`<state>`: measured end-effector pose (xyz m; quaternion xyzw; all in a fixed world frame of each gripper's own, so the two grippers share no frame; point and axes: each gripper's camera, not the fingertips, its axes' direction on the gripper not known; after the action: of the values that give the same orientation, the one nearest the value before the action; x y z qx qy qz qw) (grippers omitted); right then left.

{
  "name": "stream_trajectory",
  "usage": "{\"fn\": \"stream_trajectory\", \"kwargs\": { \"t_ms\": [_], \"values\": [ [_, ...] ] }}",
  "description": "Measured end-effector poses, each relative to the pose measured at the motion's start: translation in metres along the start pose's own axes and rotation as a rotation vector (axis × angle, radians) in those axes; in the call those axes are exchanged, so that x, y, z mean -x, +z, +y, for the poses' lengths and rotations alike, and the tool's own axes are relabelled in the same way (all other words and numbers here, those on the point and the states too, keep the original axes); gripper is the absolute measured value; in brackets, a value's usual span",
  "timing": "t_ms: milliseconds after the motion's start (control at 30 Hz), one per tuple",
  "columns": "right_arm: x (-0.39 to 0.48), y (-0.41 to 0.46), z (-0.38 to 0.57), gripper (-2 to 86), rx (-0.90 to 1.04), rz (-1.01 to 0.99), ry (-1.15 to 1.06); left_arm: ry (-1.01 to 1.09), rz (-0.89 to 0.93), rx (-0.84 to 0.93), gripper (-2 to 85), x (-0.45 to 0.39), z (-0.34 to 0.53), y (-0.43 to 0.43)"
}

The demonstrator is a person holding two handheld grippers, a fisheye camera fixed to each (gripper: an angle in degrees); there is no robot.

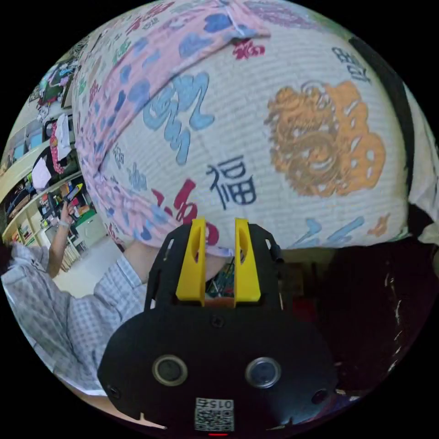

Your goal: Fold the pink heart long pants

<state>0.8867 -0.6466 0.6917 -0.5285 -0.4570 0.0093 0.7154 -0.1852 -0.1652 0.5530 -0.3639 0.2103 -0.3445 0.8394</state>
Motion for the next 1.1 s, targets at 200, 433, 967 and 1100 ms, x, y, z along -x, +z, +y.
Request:
{"fn": "stream_trajectory", "kwargs": {
  "t_ms": [200,433,967,1100],
  "values": [
    [-0.001,0.093,0.075,11.1,0.129,-0.049,-0.065,0.693,0.234,0.235,3.6,-0.166,0.037,0.078],
    [-0.024,0.149,0.063,8.0,0.149,0.033,-0.189,1.133,0.042,0.312,5.3,-0.267,0.055,0.159],
    [-0.076,-0.060,0.023,6.2,-0.005,0.139,-0.404,0.794,0.216,0.060,2.1,-0.238,0.015,0.123],
    [-0.101,-0.073,-0.010,9.4,-0.027,0.189,-0.313,0.544,0.213,0.003,5.6,-0.206,0.006,0.133]
  ]
}}
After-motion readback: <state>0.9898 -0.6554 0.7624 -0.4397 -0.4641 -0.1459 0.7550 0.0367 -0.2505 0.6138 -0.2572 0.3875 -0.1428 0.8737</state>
